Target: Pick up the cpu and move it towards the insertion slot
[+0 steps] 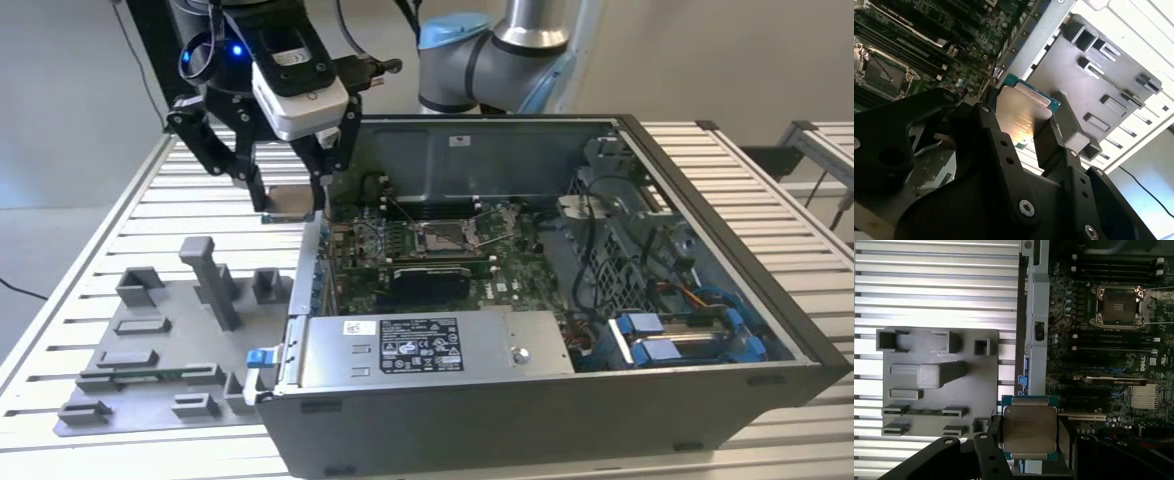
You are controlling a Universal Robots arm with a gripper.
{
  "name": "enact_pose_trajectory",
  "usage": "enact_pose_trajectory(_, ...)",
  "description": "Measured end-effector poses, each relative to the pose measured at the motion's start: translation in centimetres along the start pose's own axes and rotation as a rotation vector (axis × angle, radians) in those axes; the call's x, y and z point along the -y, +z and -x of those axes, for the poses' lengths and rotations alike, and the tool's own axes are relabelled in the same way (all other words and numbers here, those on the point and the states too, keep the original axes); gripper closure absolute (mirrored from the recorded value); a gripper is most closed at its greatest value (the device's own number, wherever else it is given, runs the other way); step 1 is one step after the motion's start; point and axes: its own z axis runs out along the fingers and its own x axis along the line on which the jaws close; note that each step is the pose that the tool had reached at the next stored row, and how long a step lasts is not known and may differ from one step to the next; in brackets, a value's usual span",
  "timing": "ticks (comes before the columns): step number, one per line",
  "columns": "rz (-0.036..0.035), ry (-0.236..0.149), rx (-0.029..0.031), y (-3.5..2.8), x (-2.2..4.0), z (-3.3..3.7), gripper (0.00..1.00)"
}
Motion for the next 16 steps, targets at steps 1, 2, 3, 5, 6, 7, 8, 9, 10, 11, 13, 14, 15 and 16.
enact_pose_trajectory(1,0.0000,0.000,0.0000,0.00,0.00,0.00,1.00)
enact_pose_trajectory(2,0.0000,0.000,0.0000,0.00,0.00,0.01,1.00)
enact_pose_trajectory(3,0.0000,0.000,-0.0001,0.00,0.00,0.01,1.00)
enact_pose_trajectory(5,0.0000,0.000,0.0000,0.00,-0.01,0.10,1.00)
enact_pose_trajectory(6,0.0000,0.000,0.0000,0.00,0.00,0.22,1.00)
enact_pose_trajectory(7,0.0000,0.000,0.0000,0.00,0.00,0.38,1.00)
enact_pose_trajectory(8,0.0000,0.000,-0.0001,0.00,0.01,0.57,1.00)
enact_pose_trajectory(9,0.0000,0.000,-0.0001,0.00,0.01,0.81,1.00)
enact_pose_trajectory(10,-0.0001,0.000,-0.0001,0.00,0.01,1.06,1.00)
enact_pose_trajectory(11,0.0000,0.000,0.0000,0.01,0.02,1.40,1.00)
enact_pose_trajectory(13,0.0000,0.000,0.0000,0.01,0.04,2.22,1.00)
enact_pose_trajectory(14,-0.0001,0.000,-0.0001,0.01,0.04,2.63,1.00)
enact_pose_trajectory(15,0.0000,0.000,0.0000,0.02,0.05,3.04,1.00)
enact_pose_trajectory(16,0.0000,0.000,-0.0001,0.02,0.06,3.46,1.00)
